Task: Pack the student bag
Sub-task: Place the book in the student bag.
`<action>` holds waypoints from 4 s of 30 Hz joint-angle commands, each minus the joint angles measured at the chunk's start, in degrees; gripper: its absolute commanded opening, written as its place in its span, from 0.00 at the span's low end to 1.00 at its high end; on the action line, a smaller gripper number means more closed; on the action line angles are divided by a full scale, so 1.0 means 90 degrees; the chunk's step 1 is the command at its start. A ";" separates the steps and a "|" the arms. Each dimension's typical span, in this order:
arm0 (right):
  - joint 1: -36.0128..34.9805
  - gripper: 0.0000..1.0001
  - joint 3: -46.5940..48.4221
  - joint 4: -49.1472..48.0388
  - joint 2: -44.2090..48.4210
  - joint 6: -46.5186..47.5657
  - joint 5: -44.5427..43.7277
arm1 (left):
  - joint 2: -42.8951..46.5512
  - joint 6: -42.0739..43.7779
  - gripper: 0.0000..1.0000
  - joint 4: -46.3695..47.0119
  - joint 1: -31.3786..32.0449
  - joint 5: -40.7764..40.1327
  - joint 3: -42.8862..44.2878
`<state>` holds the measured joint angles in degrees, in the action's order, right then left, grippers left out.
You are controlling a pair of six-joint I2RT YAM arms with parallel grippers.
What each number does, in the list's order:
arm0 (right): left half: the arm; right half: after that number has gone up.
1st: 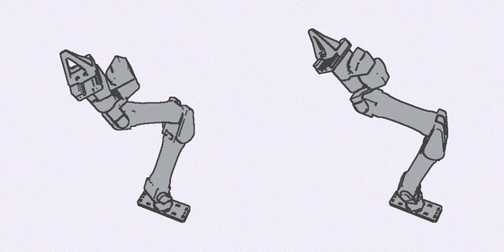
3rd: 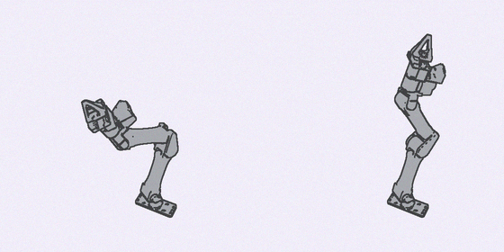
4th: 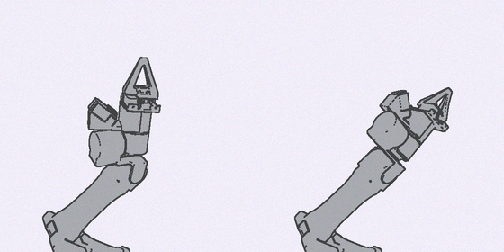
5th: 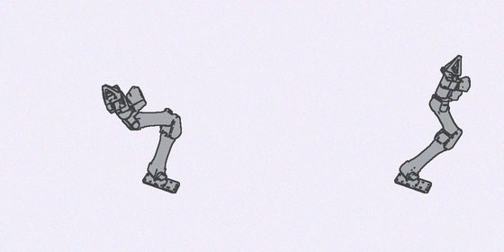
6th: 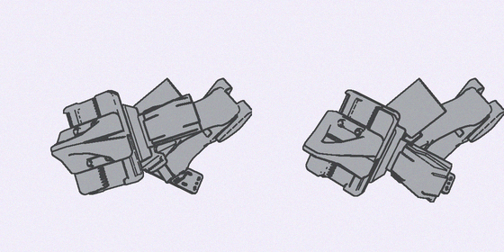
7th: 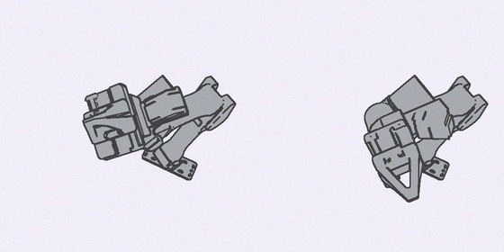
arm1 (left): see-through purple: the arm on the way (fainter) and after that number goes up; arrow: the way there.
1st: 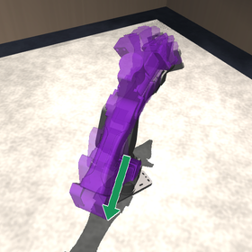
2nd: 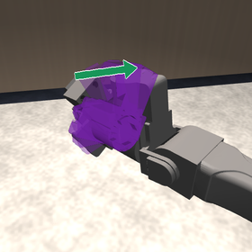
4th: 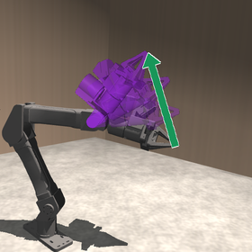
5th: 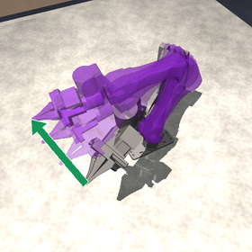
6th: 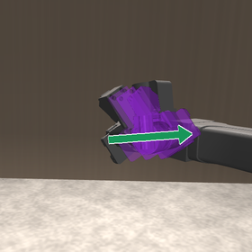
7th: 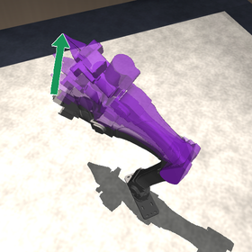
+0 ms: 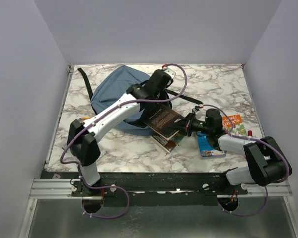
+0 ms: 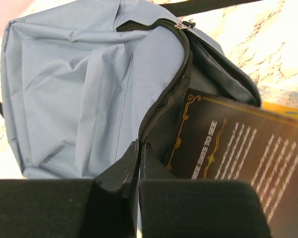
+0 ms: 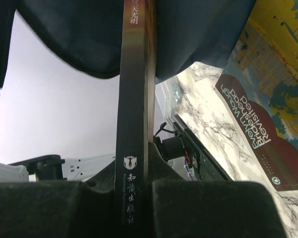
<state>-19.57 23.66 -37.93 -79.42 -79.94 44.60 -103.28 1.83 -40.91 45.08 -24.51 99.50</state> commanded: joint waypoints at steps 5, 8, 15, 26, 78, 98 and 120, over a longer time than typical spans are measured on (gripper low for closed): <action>-0.0236 0.00 0.0873 -0.0230 -0.0711 0.0076 -0.0063 | 0.1551 0.0220 0.00 0.0902 0.0077 0.0395 -0.1016; -0.0413 0.01 0.1205 -0.0711 -0.1178 -0.0198 -0.0015 | 0.1861 0.0283 0.00 0.1141 0.0088 0.0496 -0.1161; -0.0992 0.01 0.1930 -0.2107 -0.2115 -0.0343 -0.0580 | 0.1965 0.0354 0.00 0.1049 0.0096 0.1052 -0.0820; -0.1476 0.01 0.3868 -0.2909 -0.4220 0.0294 -0.1414 | 0.2023 0.0339 0.00 0.0979 0.0090 0.1390 -0.0807; -0.1643 0.00 0.1306 -0.1468 -0.2363 0.0259 -0.2923 | 0.2018 -0.0345 0.00 0.1382 0.0310 0.2090 -0.1694; -0.2044 0.00 0.3001 -0.4615 -0.4736 0.0294 -0.3362 | 0.2844 0.0666 0.00 0.1631 0.0118 0.1526 -0.2001; -0.2104 0.47 0.3148 -0.1747 -0.4076 0.0905 -0.3523 | 0.2622 0.0287 0.00 0.1868 -0.0243 0.2129 -0.2110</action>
<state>-38.63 55.27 -56.03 -120.27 -71.35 13.34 -79.90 6.04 -27.88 44.05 -8.10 79.57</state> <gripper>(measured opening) 0.459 0.008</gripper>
